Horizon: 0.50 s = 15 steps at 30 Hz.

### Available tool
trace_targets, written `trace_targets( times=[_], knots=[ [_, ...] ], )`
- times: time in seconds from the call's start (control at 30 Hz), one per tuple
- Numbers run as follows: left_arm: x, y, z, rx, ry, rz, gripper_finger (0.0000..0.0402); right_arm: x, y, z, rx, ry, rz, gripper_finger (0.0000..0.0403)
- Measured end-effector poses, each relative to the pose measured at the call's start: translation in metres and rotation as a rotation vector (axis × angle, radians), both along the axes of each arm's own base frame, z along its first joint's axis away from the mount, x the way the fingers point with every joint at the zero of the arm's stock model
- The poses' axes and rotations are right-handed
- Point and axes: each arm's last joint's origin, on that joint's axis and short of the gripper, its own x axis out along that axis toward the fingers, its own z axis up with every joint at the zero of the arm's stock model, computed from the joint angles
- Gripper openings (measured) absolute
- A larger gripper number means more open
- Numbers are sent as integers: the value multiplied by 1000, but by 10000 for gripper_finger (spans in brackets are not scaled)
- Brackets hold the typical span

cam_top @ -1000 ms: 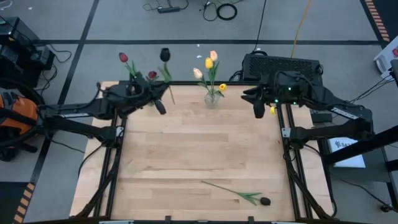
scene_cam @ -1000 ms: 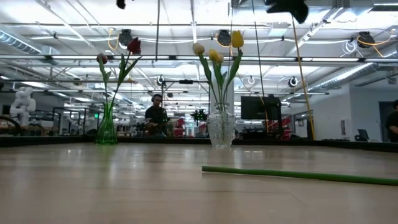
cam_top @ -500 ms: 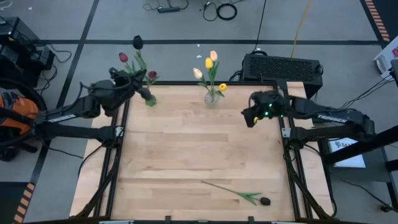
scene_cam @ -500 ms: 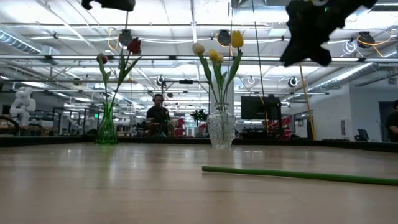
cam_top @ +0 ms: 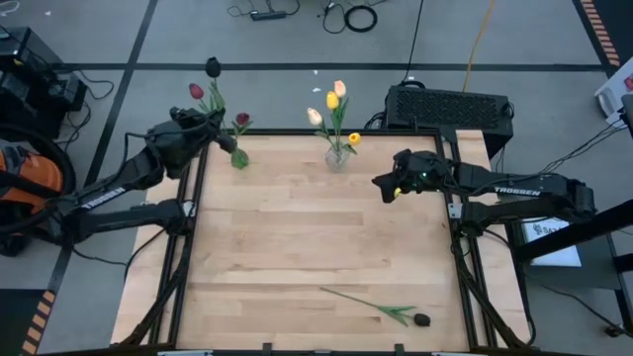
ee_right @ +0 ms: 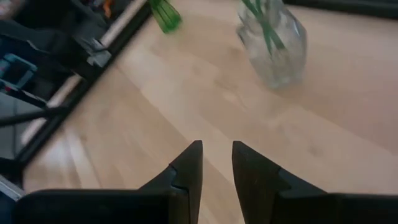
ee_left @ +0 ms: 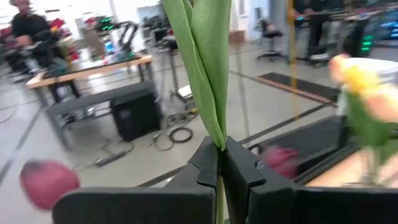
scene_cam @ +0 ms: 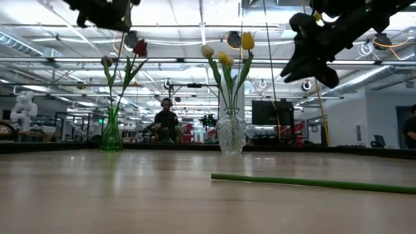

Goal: Sort flowers into vase by color
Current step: Put the top black tulip into the green vase

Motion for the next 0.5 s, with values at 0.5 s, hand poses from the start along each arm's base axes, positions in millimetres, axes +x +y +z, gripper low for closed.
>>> trace_targets(
  times=[0.5],
  knots=[
    [-24, 28, -35, -5, -72, 27, 8, 4, -3, 7, -44, -82, -45, 79]
  ],
)
